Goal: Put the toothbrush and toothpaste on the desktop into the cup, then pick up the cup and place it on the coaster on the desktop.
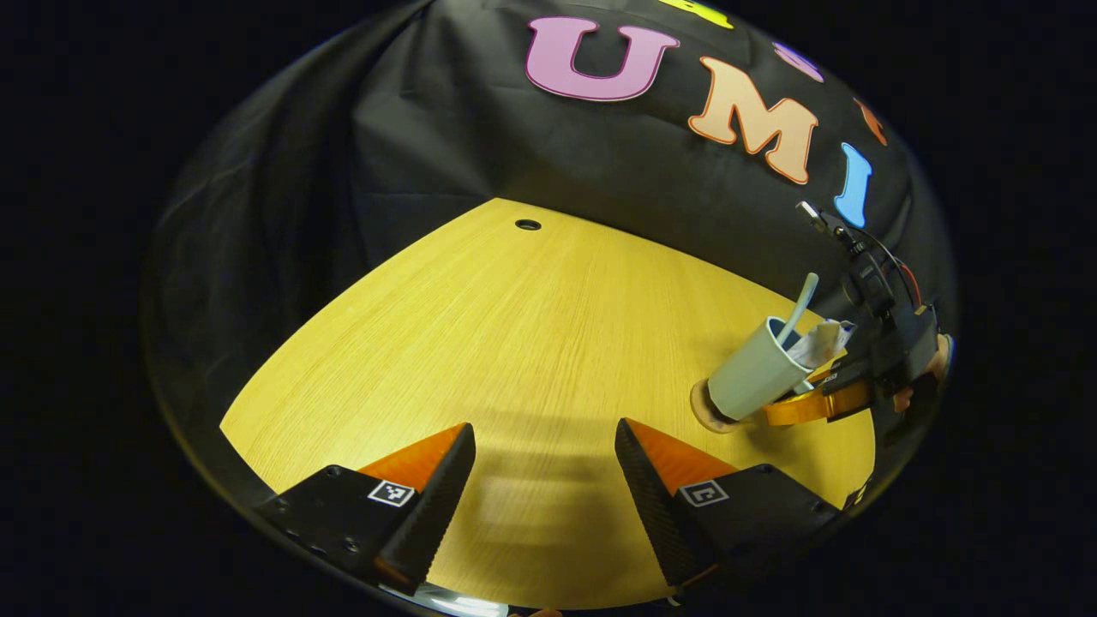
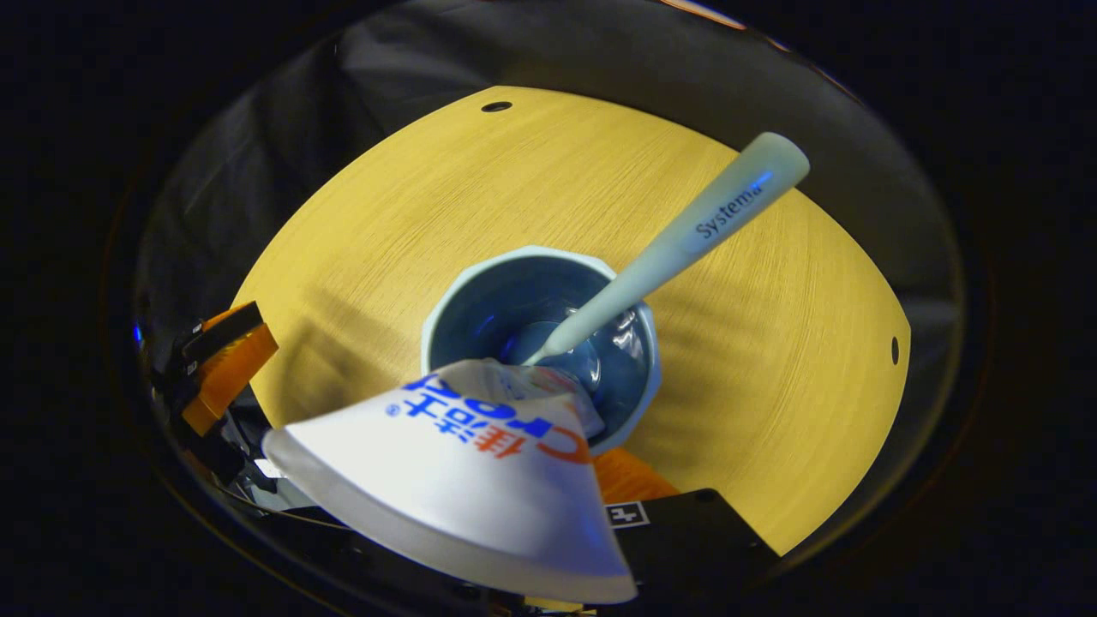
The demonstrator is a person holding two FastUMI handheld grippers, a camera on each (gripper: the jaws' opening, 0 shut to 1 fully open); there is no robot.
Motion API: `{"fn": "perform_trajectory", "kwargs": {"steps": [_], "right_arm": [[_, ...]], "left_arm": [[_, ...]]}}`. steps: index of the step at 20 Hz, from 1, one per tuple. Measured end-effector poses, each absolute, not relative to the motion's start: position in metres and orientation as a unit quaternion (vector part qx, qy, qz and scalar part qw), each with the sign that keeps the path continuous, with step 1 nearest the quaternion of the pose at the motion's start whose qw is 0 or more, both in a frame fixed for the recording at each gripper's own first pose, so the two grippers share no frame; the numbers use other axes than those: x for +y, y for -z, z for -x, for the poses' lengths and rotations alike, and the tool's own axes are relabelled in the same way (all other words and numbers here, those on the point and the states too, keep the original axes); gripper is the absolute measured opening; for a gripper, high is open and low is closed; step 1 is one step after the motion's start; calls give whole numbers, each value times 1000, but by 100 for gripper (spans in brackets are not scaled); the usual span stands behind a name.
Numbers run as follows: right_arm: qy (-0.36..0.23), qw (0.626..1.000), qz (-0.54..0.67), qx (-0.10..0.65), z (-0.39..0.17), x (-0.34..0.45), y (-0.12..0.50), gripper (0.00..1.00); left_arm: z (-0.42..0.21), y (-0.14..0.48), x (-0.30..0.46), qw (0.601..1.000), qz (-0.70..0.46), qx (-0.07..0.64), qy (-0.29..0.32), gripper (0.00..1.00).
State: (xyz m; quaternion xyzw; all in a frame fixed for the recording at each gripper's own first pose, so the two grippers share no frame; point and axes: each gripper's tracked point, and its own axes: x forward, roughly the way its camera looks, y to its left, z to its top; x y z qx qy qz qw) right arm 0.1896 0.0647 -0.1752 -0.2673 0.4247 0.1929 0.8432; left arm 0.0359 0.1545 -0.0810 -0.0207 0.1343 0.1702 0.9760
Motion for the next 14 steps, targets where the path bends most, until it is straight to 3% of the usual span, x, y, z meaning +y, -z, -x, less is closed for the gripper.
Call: {"fn": "perform_trajectory", "kwargs": {"steps": [12,14], "right_arm": [[-194,834,273,439,-191,65,187,29],[-207,836,262,435,-186,63,181,34]], "left_arm": [[-38,84,154,974,23,139,-180,95],[-41,83,150,974,21,139,-176,95]]}}
